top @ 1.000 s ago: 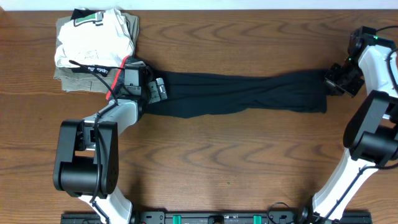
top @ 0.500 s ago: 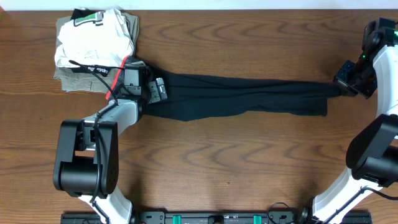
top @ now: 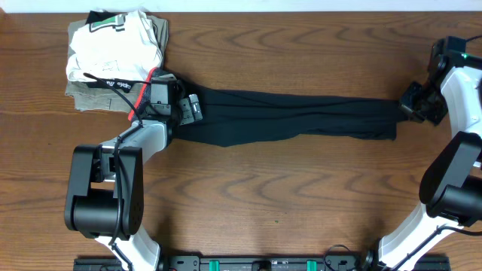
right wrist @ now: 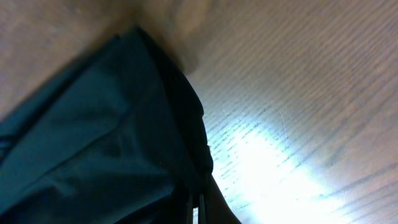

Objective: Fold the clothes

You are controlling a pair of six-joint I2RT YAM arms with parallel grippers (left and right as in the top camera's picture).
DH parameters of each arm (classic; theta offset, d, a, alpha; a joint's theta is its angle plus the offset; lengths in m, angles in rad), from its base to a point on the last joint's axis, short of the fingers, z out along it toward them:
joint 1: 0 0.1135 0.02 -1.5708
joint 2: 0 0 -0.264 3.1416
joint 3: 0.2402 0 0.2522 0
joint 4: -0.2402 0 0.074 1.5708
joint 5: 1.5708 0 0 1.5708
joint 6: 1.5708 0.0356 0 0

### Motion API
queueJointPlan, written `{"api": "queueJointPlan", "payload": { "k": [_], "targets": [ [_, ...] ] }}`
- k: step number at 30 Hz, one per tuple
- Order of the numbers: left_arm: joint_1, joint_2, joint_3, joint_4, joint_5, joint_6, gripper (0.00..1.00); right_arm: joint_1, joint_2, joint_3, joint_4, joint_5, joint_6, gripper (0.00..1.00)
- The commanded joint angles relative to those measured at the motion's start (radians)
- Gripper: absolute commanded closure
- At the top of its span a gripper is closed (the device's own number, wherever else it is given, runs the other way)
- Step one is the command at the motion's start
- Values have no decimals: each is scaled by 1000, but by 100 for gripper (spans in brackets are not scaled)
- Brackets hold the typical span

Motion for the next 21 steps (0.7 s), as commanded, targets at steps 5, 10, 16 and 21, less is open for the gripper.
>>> {"api": "queueJointPlan", "payload": {
  "k": [5,10,16,21],
  "targets": [
    [19,13,1,-6,-35,-1,1,-11,-1,-53,-83,23,-12,48],
    [19,13,1,-6,-35,-1,1,-11,-9,-53,-119,17,-11,50],
    [19,0,1,-9,-34,-1,1,-4,-67,-42,-51,-180,-124,53],
    [19,-80,3,-45,22,-1,1,16,-75,-43,37,-550,-327,54]
  ]
}}
